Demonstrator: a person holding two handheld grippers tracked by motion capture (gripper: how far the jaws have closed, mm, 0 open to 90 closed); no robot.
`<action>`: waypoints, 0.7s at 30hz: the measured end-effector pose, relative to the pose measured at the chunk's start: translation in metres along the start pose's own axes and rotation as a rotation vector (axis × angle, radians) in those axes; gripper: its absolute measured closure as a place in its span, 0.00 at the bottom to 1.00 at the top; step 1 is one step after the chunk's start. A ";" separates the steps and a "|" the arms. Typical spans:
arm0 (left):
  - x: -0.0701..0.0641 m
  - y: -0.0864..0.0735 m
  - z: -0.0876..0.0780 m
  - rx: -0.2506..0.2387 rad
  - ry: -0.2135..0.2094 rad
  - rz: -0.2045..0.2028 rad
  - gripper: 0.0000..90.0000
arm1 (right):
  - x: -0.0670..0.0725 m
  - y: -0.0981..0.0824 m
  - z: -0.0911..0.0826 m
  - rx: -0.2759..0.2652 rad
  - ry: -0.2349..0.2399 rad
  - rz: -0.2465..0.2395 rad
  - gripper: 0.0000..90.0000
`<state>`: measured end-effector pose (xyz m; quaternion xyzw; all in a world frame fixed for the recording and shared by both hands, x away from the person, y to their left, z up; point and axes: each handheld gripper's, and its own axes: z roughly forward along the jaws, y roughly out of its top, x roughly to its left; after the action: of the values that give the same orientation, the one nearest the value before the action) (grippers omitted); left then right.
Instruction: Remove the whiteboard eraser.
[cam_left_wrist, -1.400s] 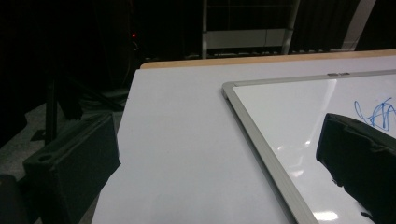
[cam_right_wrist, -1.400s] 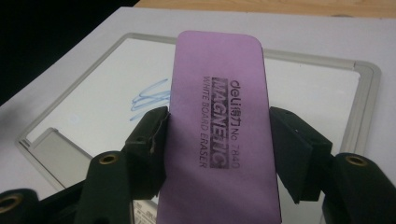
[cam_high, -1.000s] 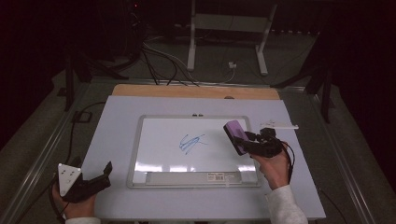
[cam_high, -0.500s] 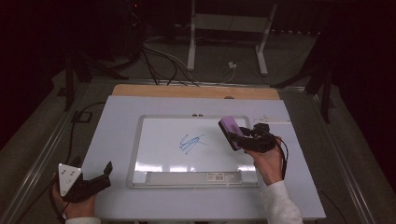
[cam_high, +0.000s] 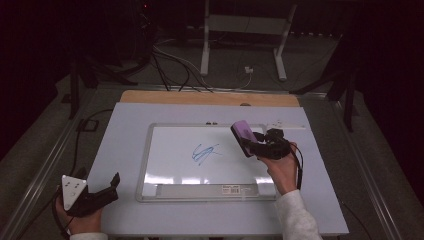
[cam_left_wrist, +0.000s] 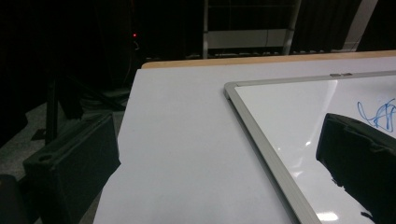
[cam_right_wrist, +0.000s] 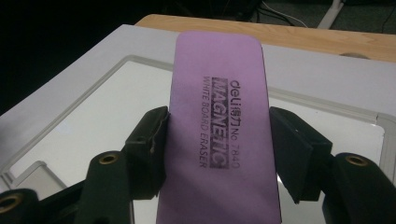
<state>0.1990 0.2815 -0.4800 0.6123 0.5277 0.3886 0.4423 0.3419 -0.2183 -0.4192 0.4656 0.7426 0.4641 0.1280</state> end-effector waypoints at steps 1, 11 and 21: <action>0.000 0.000 0.000 0.000 -0.001 -0.001 0.00 | 0.000 0.000 0.001 0.000 0.000 0.001 0.46; 0.000 0.000 0.000 0.000 -0.002 0.002 0.00 | 0.001 0.007 0.011 0.003 -0.018 -0.019 0.46; -0.001 0.000 0.000 0.000 -0.001 0.004 0.00 | 0.005 0.011 0.023 0.006 -0.032 -0.040 0.46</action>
<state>0.1990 0.2805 -0.4797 0.6135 0.5262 0.3890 0.4420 0.3599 -0.2000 -0.4210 0.4584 0.7511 0.4516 0.1474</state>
